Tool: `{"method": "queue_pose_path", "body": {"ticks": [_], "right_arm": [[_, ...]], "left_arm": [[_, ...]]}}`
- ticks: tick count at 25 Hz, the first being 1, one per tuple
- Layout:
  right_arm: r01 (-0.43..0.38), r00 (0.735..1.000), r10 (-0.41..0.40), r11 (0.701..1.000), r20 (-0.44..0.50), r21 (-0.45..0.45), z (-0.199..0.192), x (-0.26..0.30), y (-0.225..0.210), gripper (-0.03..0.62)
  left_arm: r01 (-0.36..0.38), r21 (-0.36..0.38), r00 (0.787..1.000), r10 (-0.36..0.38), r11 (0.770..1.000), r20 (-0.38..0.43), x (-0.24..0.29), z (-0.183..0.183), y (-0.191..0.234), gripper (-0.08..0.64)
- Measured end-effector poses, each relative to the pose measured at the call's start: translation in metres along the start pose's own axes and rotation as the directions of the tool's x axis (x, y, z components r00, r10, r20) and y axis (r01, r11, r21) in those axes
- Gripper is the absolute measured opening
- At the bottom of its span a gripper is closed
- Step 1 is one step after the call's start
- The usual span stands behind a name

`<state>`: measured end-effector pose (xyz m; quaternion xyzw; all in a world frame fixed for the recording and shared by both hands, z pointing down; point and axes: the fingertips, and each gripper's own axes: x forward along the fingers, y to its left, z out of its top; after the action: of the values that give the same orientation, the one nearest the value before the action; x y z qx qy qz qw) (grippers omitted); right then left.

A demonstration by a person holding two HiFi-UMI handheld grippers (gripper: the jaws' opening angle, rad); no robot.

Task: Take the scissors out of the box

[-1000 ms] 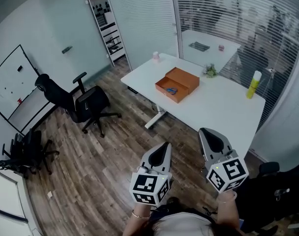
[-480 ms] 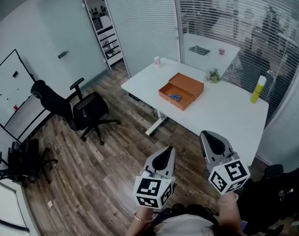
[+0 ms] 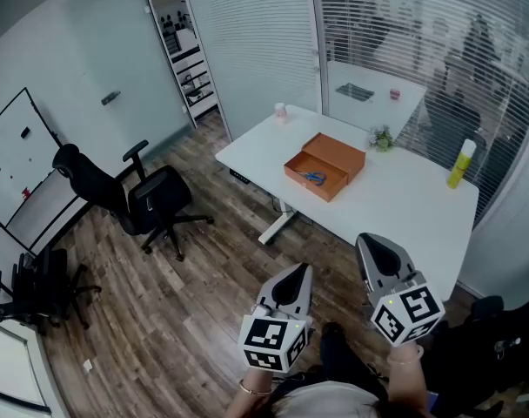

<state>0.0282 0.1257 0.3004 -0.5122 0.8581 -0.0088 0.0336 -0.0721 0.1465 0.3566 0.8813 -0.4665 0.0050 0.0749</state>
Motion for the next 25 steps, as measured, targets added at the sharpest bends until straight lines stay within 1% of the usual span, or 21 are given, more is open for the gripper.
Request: {"method": "queue_pose_path", "body": {"ticks": [11,20,25], "right_arm": [[-0.015,1.000,0.015,1.000,0.006,0.008,-0.007,0.038,-0.024,0.028],[-0.042,0.999,0.041,0.999,-0.019,-0.021,-0.013,0.088,-0.055,0.028],[-0.059,0.998,0.058,0.998,-0.019,-0.022,-0.014,0.118,-0.076,0.028]], "left_arm": [[-0.002,0.009,1.000,0.002,1.000,-0.005,0.041,0.001,0.021,0.018],[-0.012,0.012,1.000,0.012,1.000,-0.014,0.094,0.007,0.044,0.018],[-0.025,0.015,1.000,0.025,1.000,-0.010,0.126,0.013,0.060,0.018]]}}
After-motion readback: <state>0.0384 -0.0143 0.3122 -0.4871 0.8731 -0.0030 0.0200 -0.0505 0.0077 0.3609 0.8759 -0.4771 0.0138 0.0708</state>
